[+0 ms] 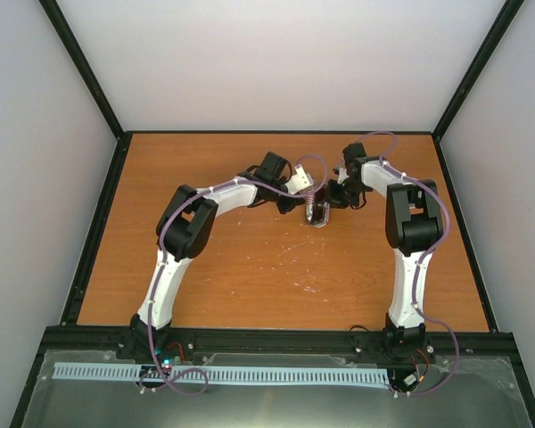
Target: Organize the sunglasses
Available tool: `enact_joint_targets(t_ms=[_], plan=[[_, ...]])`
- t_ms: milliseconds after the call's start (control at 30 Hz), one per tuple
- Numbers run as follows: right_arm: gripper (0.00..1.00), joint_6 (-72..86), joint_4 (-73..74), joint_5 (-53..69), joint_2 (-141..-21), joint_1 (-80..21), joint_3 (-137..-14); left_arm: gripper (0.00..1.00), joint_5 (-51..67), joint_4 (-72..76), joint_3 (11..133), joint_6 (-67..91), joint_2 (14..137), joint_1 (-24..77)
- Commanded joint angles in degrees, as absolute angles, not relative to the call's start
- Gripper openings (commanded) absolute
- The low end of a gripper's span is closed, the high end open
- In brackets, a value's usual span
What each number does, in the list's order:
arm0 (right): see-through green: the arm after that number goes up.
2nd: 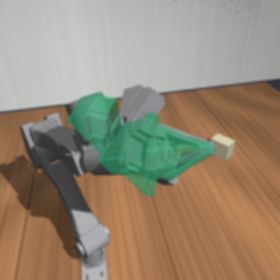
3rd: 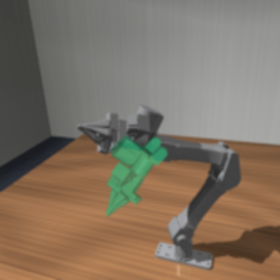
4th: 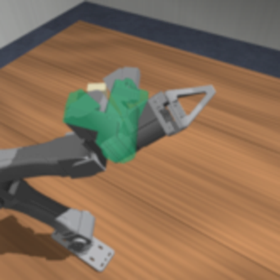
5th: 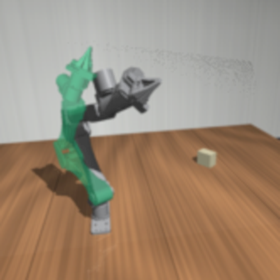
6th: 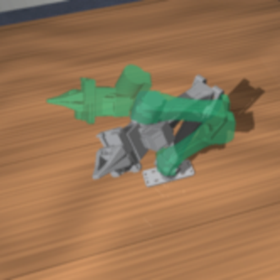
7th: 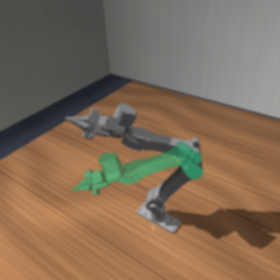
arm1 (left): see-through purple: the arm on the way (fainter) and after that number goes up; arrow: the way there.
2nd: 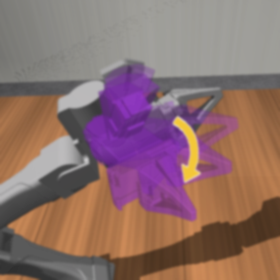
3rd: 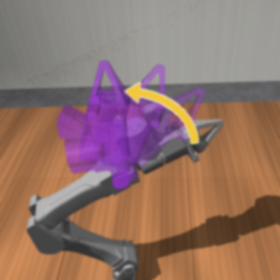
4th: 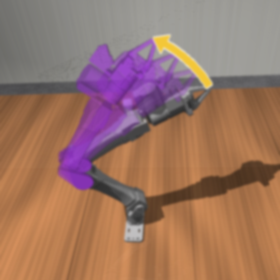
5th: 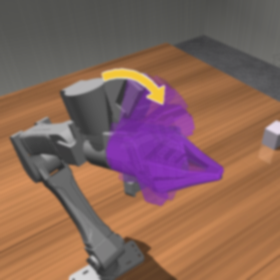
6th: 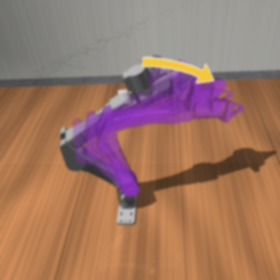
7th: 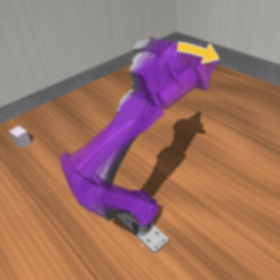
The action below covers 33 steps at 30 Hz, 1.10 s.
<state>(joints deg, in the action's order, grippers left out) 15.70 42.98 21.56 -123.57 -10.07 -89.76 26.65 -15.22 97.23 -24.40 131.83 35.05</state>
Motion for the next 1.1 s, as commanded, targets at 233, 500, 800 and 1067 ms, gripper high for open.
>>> enact_joint_targets(t_ms=[233, 500, 800, 1067], plan=[[0.03, 15.1, 39.7, 29.5, -122.3, -13.5, -86.8, 0.04, 32.8, -13.6, 98.1, -25.6, 130.5, 42.2], [0.03, 14.3, 39.6, 30.6, -122.9, -13.5, -87.2, 0.04, 32.4, -13.3, 97.7, -25.9, 130.4, 43.6], [0.05, 12.9, 43.3, 23.0, -120.6, -14.2, -85.6, 0.04, 28.2, -15.7, 94.0, -27.8, 127.8, 43.0], [0.13, 14.1, 44.2, 16.0, -113.8, -10.4, -81.6, 0.93, 27.8, -14.3, 89.3, -27.4, 119.6, 38.9]])
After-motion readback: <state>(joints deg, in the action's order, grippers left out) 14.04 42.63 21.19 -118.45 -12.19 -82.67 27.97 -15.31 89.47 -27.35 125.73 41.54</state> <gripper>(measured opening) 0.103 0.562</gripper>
